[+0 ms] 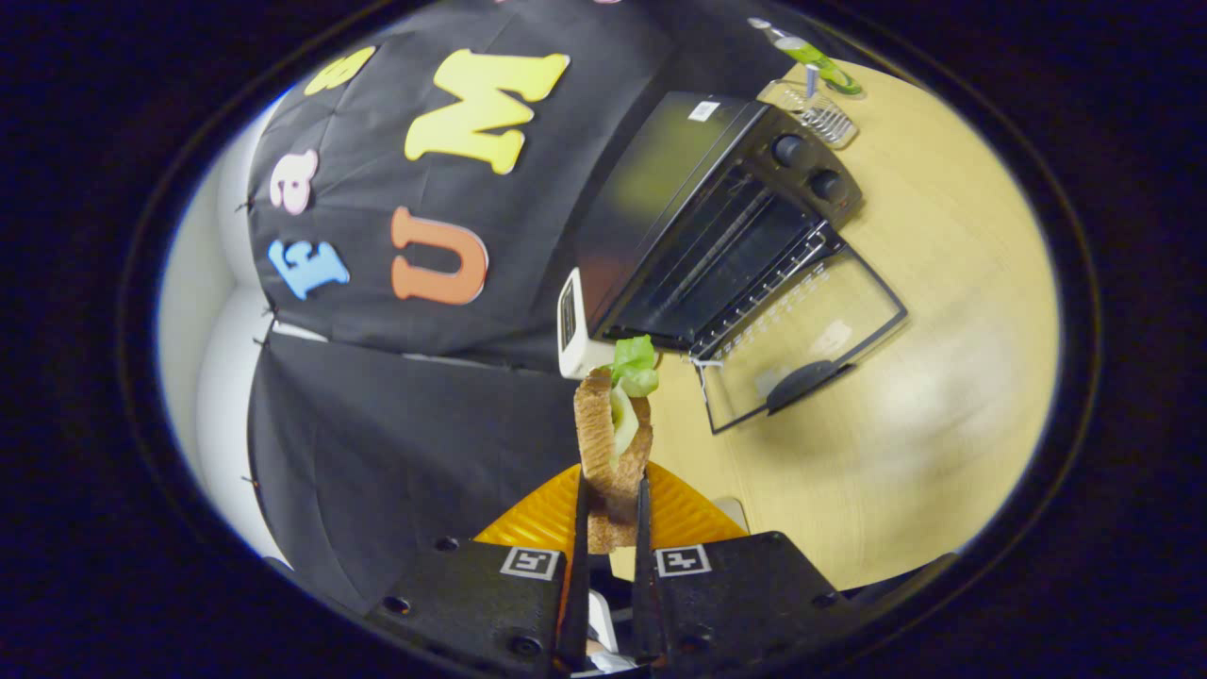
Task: Open the toaster oven, put the food inside, and close the toaster oven door.
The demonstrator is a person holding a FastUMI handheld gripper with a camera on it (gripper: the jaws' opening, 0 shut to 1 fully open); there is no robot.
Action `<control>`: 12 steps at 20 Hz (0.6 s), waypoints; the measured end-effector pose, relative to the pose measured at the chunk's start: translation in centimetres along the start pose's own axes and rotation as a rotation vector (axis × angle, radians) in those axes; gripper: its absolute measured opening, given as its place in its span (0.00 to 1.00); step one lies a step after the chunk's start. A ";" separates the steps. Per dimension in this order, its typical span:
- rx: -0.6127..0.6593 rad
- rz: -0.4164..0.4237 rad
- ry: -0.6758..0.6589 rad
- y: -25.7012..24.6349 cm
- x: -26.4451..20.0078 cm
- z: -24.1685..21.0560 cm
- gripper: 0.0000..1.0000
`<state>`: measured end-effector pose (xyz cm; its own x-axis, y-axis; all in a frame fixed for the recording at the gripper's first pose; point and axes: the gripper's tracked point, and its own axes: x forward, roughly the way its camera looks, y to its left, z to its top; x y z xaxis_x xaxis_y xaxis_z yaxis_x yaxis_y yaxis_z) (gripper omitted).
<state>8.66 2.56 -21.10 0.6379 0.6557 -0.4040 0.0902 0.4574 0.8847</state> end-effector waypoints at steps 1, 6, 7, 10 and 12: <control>0.023 0.002 -0.041 -0.6 0.6 1.5 0.24; 0.146 0.003 -0.166 -4.3 4.2 6.4 0.24; 0.172 0.009 -0.189 -5.0 4.8 7.1 0.24; 0.208 0.022 -0.243 -6.3 6.9 9.1 0.24; 0.187 0.009 -0.270 -7.2 8.3 10.1 0.23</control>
<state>21.02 -1.35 -28.52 0.8170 0.4643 -0.3419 0.2067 0.3177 0.9254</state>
